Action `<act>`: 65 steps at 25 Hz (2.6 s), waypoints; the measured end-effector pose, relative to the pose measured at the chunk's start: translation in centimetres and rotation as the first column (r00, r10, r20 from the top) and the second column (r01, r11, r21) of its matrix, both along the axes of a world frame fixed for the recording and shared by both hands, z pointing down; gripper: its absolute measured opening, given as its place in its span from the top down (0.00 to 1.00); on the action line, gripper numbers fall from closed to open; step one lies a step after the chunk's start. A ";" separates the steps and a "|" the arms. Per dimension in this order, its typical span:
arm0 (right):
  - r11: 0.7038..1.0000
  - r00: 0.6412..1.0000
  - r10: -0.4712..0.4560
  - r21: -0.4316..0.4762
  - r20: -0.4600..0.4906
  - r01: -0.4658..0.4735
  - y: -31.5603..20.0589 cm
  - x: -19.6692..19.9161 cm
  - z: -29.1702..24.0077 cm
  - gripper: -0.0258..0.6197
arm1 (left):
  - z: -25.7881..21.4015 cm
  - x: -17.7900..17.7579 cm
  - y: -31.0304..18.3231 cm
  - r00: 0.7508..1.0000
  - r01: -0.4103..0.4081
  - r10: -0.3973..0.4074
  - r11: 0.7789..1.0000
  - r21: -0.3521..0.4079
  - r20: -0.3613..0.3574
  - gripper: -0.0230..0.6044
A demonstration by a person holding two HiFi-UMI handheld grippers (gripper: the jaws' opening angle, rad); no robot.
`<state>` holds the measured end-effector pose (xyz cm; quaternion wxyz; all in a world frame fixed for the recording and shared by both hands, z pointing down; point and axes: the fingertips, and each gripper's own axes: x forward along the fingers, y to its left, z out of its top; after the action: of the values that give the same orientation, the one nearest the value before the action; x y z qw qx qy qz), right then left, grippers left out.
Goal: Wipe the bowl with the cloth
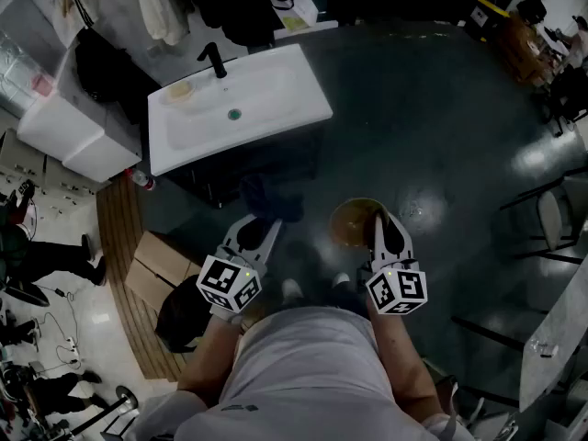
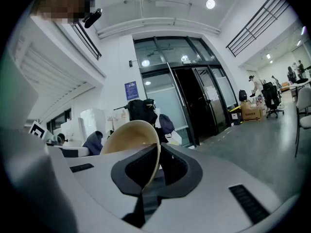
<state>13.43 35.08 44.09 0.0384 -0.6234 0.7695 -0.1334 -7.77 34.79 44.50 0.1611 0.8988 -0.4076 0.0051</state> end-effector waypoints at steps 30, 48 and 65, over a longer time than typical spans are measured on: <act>0.992 0.992 -0.113 -0.056 0.054 0.116 -15.4 -3.8 3.3 0.91 | 3.8 -3.4 -9.7 0.996 0.079 -0.075 0.994 -0.077 0.058 0.85; 0.948 0.925 -0.243 -0.130 0.291 0.290 -37.4 3.0 4.5 0.91 | 3.0 5.5 -27.3 0.979 0.186 -0.174 0.976 -0.117 0.109 0.85; 0.902 0.769 -0.206 -0.188 0.605 0.389 -43.3 4.4 5.8 0.91 | 0.7 9.4 -33.9 0.996 0.073 -0.067 0.992 -0.100 0.066 0.85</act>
<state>17.80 -8.25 49.85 0.1493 -0.4210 0.7822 -0.4344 1.65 0.86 45.19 0.1940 0.8740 -0.4428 0.0483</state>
